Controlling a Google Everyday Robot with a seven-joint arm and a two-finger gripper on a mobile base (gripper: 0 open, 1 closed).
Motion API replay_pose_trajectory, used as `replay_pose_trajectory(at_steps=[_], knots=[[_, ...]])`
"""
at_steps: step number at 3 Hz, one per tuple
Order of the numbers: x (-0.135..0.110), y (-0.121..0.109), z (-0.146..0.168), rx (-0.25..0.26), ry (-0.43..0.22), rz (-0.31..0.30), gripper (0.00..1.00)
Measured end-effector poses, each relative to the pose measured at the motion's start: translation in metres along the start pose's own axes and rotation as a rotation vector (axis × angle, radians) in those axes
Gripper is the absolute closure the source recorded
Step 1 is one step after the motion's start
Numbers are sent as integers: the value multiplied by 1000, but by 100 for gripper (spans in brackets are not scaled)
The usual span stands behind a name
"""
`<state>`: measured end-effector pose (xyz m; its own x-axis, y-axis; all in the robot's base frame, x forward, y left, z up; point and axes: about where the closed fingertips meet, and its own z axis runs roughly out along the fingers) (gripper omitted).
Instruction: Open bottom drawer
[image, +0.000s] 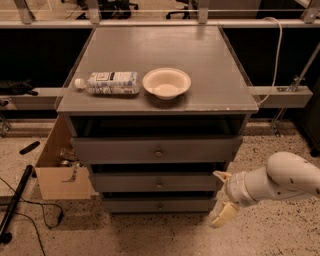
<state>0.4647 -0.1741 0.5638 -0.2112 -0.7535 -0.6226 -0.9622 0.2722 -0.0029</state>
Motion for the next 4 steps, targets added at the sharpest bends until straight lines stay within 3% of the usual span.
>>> replay_pose_trajectory(at_steps=[1, 2, 3, 4], knots=[[16, -9, 16, 11, 9, -5, 0], [56, -28, 47, 19, 24, -5, 0], [141, -48, 91, 35, 88, 54, 0], [142, -47, 92, 33, 88, 56, 0]])
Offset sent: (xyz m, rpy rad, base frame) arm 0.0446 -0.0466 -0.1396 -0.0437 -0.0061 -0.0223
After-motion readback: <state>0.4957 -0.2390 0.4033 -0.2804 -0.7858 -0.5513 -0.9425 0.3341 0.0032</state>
